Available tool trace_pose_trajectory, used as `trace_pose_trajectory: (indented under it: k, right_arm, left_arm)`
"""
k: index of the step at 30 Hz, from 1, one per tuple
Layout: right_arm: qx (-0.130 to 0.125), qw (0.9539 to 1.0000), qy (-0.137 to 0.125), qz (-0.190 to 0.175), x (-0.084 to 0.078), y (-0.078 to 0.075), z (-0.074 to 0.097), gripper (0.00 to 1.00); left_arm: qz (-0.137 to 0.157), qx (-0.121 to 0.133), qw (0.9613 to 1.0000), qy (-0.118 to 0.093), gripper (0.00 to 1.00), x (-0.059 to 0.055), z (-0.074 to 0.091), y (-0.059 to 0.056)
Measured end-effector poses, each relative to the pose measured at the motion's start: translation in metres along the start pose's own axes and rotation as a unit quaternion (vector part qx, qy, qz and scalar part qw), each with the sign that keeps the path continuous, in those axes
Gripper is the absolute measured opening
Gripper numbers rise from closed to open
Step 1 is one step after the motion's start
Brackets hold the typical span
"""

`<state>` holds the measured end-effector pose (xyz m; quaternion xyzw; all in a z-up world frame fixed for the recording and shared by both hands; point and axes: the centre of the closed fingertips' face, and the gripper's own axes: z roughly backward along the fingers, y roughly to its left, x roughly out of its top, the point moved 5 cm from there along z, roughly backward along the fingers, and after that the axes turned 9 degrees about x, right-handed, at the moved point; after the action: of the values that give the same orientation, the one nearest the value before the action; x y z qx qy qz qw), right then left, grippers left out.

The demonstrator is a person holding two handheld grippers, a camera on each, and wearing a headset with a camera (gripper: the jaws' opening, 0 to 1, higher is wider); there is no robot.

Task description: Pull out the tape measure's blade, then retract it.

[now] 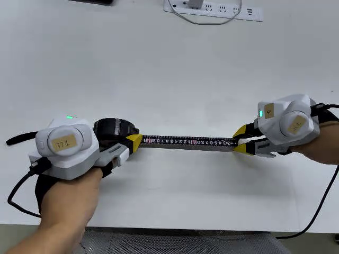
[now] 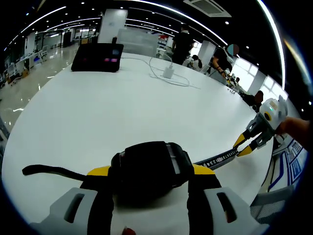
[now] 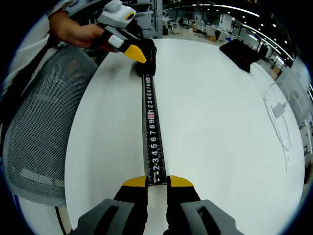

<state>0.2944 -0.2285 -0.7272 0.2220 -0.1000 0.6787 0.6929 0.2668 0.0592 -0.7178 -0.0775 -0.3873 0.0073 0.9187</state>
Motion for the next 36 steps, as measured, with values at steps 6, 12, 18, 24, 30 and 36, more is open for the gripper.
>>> trace_pose_trajectory:
  k: [6,12,18,24,30,36]
  right_arm:
    - [0.001,1.0000,0.000,-0.001,0.000,0.001,0.000,0.10]
    - [0.006,0.9999,-0.010,-0.001,0.007,-0.001,-0.001,0.10]
    - [0.008,0.9999,-0.011,0.002,0.013,-0.002,-0.005,0.10]
    - [0.011,0.9998,-0.013,0.004,0.016,-0.003,-0.008,0.10]
    - [0.019,0.9996,-0.019,0.009,0.024,-0.003,-0.013,0.10]
    - [0.024,0.9993,-0.027,0.010,0.029,-0.005,-0.016,0.10]
  left_arm:
    - [0.000,-0.001,1.0000,0.000,0.57,0.000,0.000,0.000]
    - [-0.001,-0.002,1.0000,0.000,0.57,0.000,-0.001,0.000]
    - [-0.001,-0.003,1.0000,0.000,0.57,0.000,-0.001,0.001]
    - [-0.001,-0.005,1.0000,0.001,0.57,0.000,-0.001,0.001]
    - [0.000,-0.006,1.0000,0.002,0.56,0.000,-0.001,0.001]
    - [0.000,-0.008,1.0000,0.002,0.56,0.000,0.000,0.001]
